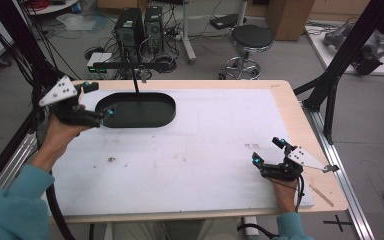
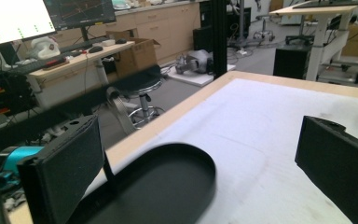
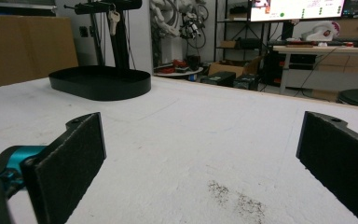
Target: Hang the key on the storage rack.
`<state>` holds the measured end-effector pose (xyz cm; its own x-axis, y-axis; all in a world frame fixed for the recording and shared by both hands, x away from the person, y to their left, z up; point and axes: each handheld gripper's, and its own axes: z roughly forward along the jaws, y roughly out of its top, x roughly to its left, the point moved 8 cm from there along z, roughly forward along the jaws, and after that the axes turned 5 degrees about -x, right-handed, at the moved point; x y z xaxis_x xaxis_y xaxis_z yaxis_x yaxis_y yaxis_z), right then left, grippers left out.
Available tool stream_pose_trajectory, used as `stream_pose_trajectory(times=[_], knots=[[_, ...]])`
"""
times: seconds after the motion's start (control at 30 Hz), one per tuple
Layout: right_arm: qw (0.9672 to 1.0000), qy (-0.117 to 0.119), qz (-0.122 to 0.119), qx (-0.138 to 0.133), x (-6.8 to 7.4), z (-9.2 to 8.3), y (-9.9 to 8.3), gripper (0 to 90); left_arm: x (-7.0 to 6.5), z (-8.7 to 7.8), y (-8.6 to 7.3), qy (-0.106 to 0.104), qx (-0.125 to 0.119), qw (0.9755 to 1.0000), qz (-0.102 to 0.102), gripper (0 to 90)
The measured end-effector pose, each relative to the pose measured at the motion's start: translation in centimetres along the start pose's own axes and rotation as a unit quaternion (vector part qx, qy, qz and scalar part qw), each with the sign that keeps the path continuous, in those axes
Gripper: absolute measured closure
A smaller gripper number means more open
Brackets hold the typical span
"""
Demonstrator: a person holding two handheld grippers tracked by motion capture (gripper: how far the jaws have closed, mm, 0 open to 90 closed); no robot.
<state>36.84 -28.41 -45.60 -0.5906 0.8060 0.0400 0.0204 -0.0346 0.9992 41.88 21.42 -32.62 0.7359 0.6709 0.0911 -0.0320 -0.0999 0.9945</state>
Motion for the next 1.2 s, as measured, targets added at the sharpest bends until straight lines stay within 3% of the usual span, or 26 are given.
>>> stream_pose_trajectory(times=[0.33,0.53,0.9,1.07,1.2], knots=[[1.0000,0.002,-0.005,0.003,0.1,0.0,0.0,0.4,-4.6,-4.7,-7.0,0.008,-0.033,0.9986,-0.040,1.7],[1.0000,0.003,-0.004,0.003,0.1,0.0,0.0,0.4,-5.5,-6.5,-10.0,0.028,-0.047,0.9976,-0.042,1.7],[1.0000,0.000,-0.009,0.001,0.1,0.0,0.0,0.4,-6.0,-7.3,-13.1,0.044,-0.052,0.9970,-0.037,1.7],[0.9999,0.004,-0.009,0.005,0.2,0.0,-0.1,0.4,-5.8,-7.7,-13.0,0.057,-0.076,0.9945,-0.046,1.7],[0.9999,0.004,-0.016,0.005,0.3,0.1,-0.1,0.4,-5.7,-7.8,-13.0,0.060,-0.076,0.9942,-0.048,1.7]])
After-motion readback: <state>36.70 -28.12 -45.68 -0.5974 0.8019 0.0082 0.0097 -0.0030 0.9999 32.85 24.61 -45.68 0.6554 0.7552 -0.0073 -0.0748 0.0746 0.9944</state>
